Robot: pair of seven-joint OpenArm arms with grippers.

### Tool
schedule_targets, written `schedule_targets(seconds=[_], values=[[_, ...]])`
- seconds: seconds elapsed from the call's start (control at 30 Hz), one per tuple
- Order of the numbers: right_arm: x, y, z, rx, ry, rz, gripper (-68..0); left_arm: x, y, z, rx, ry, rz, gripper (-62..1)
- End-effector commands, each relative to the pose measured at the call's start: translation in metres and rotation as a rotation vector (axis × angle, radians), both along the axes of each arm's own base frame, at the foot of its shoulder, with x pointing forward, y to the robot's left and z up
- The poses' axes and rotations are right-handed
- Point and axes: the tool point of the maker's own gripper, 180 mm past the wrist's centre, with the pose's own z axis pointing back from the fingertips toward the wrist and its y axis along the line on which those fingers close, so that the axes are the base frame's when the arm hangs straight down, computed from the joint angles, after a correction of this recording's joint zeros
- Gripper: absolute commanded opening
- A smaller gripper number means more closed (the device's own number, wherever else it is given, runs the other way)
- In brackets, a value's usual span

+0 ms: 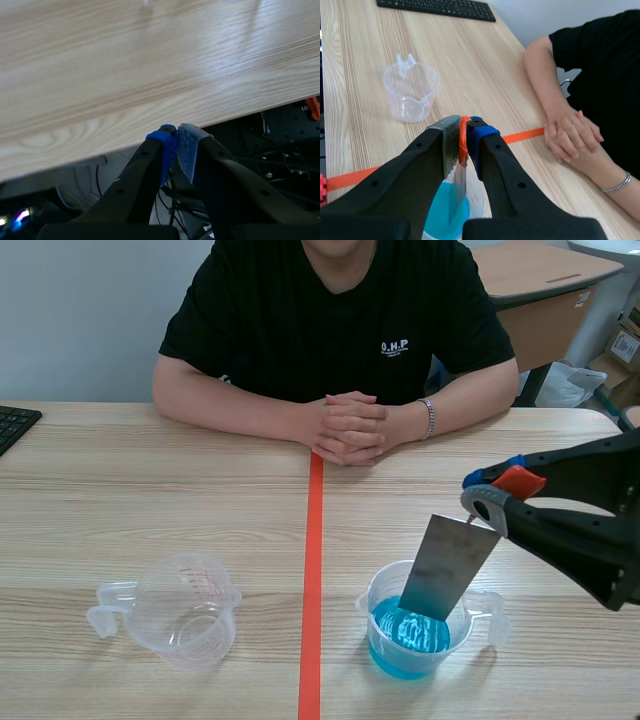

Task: Do the redox reaction experiment.
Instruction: 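Lower the plate into the blue solution, then hold the plate still in the solution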

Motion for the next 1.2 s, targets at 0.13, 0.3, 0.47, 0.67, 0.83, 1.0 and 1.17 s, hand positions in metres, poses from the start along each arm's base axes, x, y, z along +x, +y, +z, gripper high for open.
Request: schedule_targets(seconds=[0.13, 0.3, 0.47, 0.67, 0.83, 1.0, 1.17], values=[[0.012, 0.003, -0.006, 0.032, -0.012, -0.010, -65.8, -0.010, -0.003, -0.005, -0.008, 0.014, 0.046, -56.0], [0.017, 0.004, -0.031, 0.013, 0.022, -0.023, -65.8, -0.014, -0.002, -0.008, -0.008, 0.025, 0.054, -56.0], [0.022, 0.005, -0.050, 0.002, 0.052, -0.040, -65.8, -0.014, -0.002, -0.008, -0.008, 0.025, 0.054, -56.0], [0.023, 0.004, -0.056, 0.002, 0.068, -0.050, -65.8, -0.013, -0.002, -0.009, -0.007, 0.025, 0.054, -56.0], [0.023, 0.004, -0.056, 0.002, 0.068, -0.050, -65.8, -0.013, -0.002, -0.009, -0.007, 0.025, 0.054, -56.0], [0.023, 0.004, -0.056, 0.002, 0.068, -0.050, -65.8, -0.013, -0.002, -0.009, -0.007, 0.025, 0.054, -56.0], [0.023, 0.004, -0.056, 0.002, 0.068, -0.050, -65.8, -0.013, -0.002, -0.009, -0.007, 0.026, 0.054, -56.0]])
